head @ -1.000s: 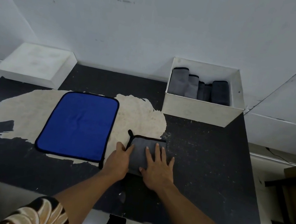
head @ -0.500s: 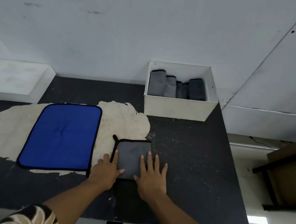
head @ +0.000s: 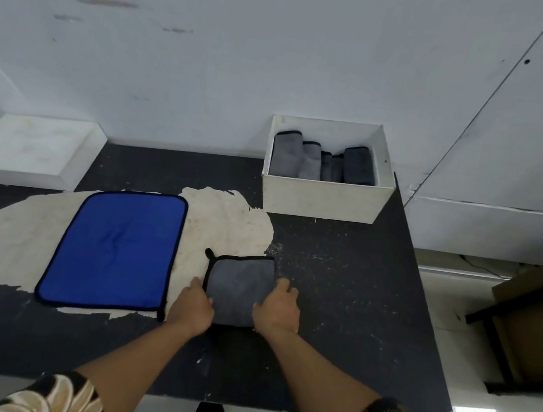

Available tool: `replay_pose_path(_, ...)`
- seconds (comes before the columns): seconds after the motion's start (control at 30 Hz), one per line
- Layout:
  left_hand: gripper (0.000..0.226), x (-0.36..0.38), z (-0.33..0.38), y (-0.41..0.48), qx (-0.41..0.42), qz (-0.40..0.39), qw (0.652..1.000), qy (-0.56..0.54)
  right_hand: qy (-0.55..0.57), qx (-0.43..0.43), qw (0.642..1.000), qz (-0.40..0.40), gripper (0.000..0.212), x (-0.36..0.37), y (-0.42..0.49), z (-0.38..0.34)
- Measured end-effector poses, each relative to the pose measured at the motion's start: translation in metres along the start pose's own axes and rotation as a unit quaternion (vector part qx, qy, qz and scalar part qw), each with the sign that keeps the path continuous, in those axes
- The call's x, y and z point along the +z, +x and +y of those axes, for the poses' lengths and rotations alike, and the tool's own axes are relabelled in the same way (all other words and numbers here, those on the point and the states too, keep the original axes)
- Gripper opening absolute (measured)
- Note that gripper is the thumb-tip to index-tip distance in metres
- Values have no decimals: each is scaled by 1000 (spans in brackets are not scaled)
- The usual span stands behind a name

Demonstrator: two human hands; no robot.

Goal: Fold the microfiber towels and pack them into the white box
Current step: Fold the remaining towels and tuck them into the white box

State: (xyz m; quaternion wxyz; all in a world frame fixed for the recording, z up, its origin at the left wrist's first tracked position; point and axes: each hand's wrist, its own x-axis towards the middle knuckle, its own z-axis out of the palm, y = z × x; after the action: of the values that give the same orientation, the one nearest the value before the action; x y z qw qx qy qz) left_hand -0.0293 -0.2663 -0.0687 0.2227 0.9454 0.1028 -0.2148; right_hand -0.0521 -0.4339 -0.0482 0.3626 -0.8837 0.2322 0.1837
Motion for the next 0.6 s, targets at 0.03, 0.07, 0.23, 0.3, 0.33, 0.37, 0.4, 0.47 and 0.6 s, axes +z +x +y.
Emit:
replay_pose_path(0.03,43,-2,1,1,-11,-17,1000,-11,0,8,1000,-9,49,-3,3,-1)
replay_pose_path(0.07,44,-4,1,1,-21,-32,999,-22,-10,8,1000,-16,43,-6,5,0)
replay_pose_path(0.23,39,-2,13,-3,4,-30,995,-94,-4,14,1000,-17,9,-24,7,16)
replay_pose_path(0.3,38,4,26,-7,38,-24,992,-116,29,12,999,17,6,-33,6,27)
replay_pose_path(0.33,37,8,33,-9,51,-25,990,-126,42,10,998,39,7,-37,6,34)
replay_pose_path(0.37,36,12,40,-11,60,-28,989,-132,54,11,997,59,8,-42,7,41)
replay_pose_path(0.4,37,17,47,-12,67,-31,989,-131,66,19,995,74,10,-46,7,49)
replay_pose_path(0.47,38,26,57,-15,73,-37,990,-116,72,47,993,83,12,-53,8,66)
replay_pose_path(0.6,52,39,65,-25,101,6,994,-33,39,92,994,52,31,-57,11,83)
